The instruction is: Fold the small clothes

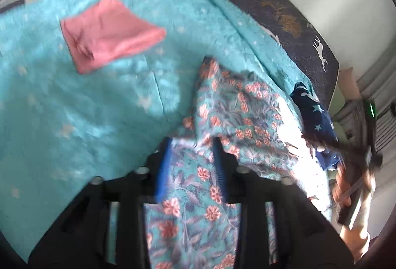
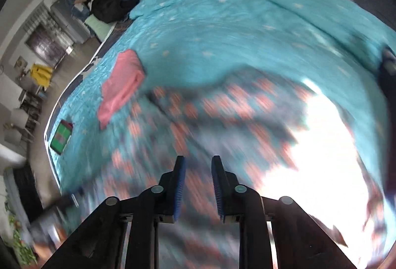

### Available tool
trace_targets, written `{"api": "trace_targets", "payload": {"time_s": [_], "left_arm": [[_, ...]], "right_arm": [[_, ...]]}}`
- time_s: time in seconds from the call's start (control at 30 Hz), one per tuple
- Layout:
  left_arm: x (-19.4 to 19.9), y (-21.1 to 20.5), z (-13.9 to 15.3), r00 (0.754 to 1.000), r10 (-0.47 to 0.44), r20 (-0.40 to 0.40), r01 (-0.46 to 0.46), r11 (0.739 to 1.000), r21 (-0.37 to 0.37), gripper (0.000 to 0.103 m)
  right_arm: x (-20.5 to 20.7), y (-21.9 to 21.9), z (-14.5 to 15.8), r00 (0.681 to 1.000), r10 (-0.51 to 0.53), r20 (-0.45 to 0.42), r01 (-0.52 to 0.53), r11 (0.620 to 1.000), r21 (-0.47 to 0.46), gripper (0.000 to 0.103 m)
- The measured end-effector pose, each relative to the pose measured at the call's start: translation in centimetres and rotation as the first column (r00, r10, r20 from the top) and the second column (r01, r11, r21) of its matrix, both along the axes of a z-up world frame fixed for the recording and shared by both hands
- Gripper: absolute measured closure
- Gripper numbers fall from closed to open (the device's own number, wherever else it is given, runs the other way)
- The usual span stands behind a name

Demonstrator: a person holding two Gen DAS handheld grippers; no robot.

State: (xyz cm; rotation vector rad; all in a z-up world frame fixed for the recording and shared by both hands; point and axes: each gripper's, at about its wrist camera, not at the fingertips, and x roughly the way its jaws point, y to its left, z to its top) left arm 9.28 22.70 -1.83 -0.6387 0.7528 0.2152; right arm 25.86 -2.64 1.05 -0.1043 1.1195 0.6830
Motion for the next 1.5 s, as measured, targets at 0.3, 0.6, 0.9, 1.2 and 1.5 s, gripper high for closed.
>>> {"api": "trace_targets", "payload": {"time_s": [0.3,0.6,0.9,1.2,1.5], "left_arm": [[5.7,-4.8,1.8,0.985,-0.174,0.020,0.169,0.975,0.145,0.055],[11.7,1.0,-3.3,0.964,0.092,-0.251,-0.022,0.962,0.271,0.055],[8.9,-7.4,3.7,0.987,-0.137,-0.080,0.156,0.937,0.313,0.050],[10.1,-14.3,1.8,0.940,-0.303,-0.156,0.338,0.891,0.303,0.045],[10.8,-16.1,-0.5,0.913,-0.354,-0.201,0.396,0.888,0.234,0.044]], "right_arm": [[-13.6,-26.3,-2.9,0.808,-0.586,-0.064,0.586,0.787,0.195,0.076],[-21.4,-41.1,-5.1,0.477,-0.860,-0.181,0.867,0.426,0.261,0.073],[-23.2,-51.1,-9.0,0.214,-0.879,-0.425,0.924,0.040,0.381,0.053],[-19.5,-54.5,-11.6,0.134,-0.868,-0.478,0.924,-0.065,0.377,0.048],[-15.3,-58.2,-12.8,0.035,-0.884,-0.465,0.918,-0.155,0.364,0.098]]}}
